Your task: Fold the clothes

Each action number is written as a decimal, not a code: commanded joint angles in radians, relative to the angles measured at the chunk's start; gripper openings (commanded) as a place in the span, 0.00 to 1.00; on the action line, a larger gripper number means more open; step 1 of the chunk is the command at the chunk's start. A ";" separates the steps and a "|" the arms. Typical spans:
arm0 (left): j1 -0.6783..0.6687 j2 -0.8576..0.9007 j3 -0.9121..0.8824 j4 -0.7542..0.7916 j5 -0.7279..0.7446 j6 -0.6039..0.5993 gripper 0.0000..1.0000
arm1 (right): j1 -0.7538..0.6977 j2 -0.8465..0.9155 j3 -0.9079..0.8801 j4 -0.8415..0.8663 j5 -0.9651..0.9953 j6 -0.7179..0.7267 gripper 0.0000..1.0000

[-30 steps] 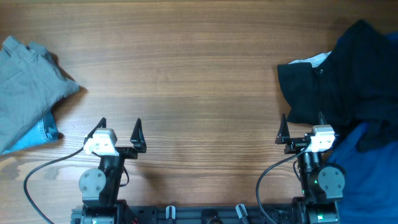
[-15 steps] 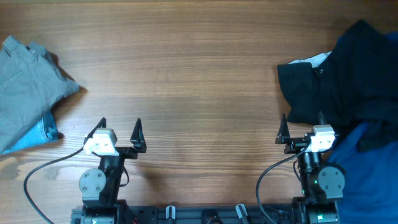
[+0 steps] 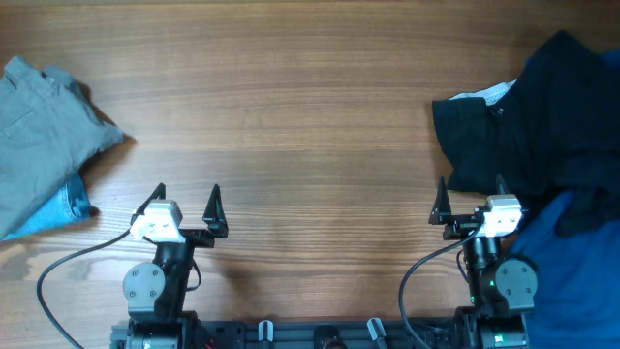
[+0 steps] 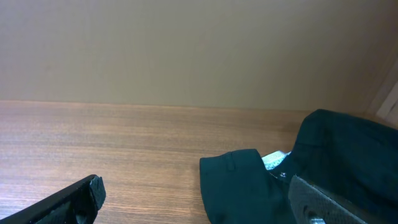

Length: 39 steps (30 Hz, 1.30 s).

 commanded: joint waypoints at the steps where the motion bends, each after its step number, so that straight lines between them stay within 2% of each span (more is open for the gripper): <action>1: -0.002 -0.007 -0.006 -0.003 -0.010 -0.002 1.00 | -0.003 -0.005 0.000 0.003 0.001 -0.021 1.00; 22: -0.002 -0.007 -0.006 0.003 -0.009 -0.003 1.00 | -0.003 -0.005 0.000 0.003 -0.005 -0.013 0.99; 31: -0.002 -0.002 0.008 -0.006 -0.010 -0.108 1.00 | -0.003 0.007 0.046 -0.079 0.001 -0.013 1.00; 39: -0.002 0.145 0.152 -0.109 -0.010 -0.107 1.00 | -0.003 0.142 0.155 -0.097 0.003 0.022 1.00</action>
